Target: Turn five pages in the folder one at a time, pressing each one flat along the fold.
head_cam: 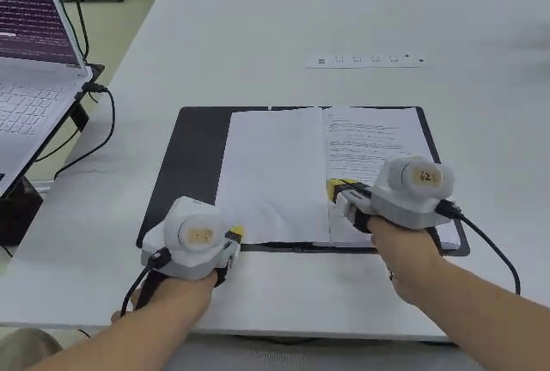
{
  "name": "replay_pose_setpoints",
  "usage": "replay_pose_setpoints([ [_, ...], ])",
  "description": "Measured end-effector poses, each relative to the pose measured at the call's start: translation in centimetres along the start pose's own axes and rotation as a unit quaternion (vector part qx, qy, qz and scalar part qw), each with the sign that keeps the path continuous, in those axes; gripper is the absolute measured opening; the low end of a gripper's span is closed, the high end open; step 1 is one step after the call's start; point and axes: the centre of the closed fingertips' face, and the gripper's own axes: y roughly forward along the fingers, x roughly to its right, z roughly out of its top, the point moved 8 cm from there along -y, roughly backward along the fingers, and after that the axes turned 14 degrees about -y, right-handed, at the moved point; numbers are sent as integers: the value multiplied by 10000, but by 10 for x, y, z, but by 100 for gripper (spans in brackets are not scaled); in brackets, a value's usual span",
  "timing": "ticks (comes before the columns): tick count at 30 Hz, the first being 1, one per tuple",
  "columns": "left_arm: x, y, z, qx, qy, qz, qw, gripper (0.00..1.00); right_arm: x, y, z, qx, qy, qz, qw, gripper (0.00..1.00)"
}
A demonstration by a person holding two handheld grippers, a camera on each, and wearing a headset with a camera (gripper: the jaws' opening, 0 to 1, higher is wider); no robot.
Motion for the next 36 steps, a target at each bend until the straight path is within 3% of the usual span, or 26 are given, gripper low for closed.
replay_pose_setpoints([
  [7,-1,0,0,62,22,2,10000,14,18,32,3,-89,32,19,10000,0],
  [17,-4,3,-3,129,-32,-55,9999,14,18,56,7,-142,7,3,9999,0],
  [26,-4,3,-3,164,-82,-63,9998,14,37,75,16,89,291,-183,9994,0],
  [36,-4,5,-3,198,-99,-69,9997,14,56,98,31,188,278,-383,9987,0],
])
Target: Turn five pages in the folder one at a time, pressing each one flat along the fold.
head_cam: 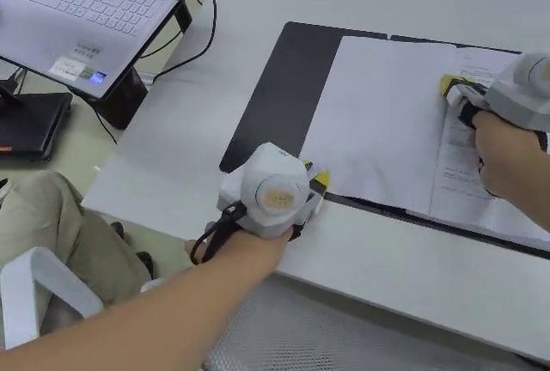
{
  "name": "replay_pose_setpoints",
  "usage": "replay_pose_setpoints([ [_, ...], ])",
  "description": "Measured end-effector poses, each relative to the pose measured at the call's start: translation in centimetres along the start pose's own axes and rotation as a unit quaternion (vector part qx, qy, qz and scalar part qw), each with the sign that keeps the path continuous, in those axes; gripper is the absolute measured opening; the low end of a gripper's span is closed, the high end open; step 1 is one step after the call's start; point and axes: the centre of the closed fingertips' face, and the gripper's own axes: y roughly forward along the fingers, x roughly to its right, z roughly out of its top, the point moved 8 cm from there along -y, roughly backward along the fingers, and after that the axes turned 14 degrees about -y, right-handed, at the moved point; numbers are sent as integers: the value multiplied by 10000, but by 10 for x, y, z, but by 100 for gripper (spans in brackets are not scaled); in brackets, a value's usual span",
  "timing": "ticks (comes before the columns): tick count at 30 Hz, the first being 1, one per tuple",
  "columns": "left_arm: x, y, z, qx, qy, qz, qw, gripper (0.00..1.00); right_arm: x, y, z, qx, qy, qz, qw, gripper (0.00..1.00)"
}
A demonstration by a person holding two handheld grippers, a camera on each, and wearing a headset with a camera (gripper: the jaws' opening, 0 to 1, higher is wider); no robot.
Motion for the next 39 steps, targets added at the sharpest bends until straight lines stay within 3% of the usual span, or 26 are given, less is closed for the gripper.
replay_pose_setpoints([
  [9,1,0,0,17,-7,-2,10000,14,28,40,10,-35,-164,-185,9997,0],
  [20,2,-1,0,23,-6,-2,10000,14,44,73,20,-172,-382,-293,9987,0],
  [24,2,0,0,17,-1,-2,10000,14,37,69,17,-166,-523,-281,9981,0],
  [39,2,0,0,32,4,25,10000,13,20,41,2,-150,-473,-8,9988,0],
])
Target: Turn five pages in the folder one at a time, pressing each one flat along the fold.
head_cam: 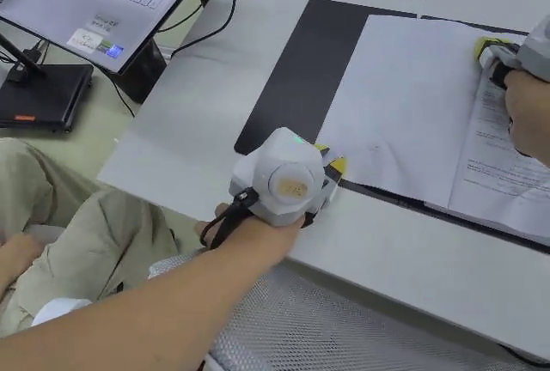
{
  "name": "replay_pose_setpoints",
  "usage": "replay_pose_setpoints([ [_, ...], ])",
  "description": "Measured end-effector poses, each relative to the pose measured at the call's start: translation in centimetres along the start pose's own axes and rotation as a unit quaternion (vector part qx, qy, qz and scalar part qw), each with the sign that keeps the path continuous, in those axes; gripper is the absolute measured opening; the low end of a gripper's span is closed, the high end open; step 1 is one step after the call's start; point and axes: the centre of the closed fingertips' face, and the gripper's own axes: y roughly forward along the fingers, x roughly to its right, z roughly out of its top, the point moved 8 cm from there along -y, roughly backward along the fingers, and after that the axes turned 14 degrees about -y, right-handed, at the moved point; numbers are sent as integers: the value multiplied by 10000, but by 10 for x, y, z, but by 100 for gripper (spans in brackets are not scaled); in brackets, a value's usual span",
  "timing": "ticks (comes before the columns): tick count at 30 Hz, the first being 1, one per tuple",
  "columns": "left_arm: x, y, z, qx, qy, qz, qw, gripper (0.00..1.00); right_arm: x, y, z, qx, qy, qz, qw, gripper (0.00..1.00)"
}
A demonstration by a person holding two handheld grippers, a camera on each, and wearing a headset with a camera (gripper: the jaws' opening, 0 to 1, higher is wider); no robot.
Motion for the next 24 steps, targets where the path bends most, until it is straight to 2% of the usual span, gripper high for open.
replay_pose_setpoints([
  [12,-1,0,-1,23,-49,2,10000,13,-17,-29,-12,-65,101,152,9998,0],
  [18,-1,0,-1,35,-61,2,10000,13,-30,-54,-15,-49,365,156,9992,0],
  [22,-1,-1,-1,40,-64,2,10000,13,-30,-59,-19,-26,576,91,9983,0],
  [24,-1,-1,-1,41,-68,2,10000,13,-36,-69,-20,-32,565,171,9982,0],
])
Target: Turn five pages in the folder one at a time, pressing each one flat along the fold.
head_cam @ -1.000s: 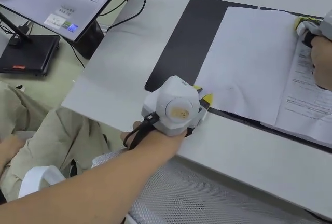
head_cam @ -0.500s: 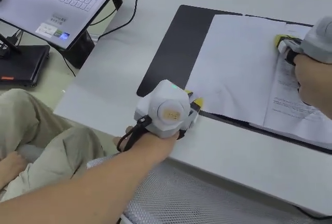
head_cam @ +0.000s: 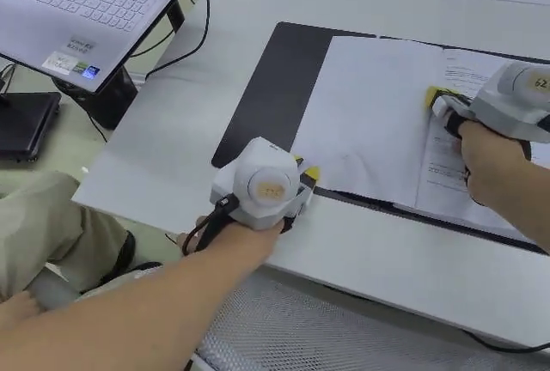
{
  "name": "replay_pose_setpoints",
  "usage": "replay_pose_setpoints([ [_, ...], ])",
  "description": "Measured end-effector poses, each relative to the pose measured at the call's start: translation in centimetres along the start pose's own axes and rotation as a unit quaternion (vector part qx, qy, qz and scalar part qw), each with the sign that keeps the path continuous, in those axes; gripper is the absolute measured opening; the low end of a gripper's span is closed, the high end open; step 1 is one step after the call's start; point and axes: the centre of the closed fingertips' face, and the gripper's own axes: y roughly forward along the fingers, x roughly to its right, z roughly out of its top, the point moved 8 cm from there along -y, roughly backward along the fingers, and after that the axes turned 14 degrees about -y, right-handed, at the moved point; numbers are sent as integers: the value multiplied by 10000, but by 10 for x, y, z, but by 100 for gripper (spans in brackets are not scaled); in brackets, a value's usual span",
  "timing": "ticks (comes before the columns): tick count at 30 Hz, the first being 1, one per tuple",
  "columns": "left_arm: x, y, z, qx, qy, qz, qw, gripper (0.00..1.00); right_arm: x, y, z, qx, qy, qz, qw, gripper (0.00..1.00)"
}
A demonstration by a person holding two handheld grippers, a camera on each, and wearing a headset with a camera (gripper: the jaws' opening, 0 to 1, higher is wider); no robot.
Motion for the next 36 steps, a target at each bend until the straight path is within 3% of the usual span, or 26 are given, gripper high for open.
replay_pose_setpoints([
  [14,0,0,0,9,-10,-1,10000,13,-18,-39,-15,-117,179,150,9997,0],
  [22,-1,1,0,9,-22,-1,10000,13,-30,-58,-30,-179,144,421,9988,0],
  [29,-1,2,-1,14,-34,-3,10000,13,-46,-76,-46,-344,-103,729,9967,0],
  [36,-1,1,0,14,-40,-3,10000,13,-50,-89,-56,-478,14,874,9950,0],
])
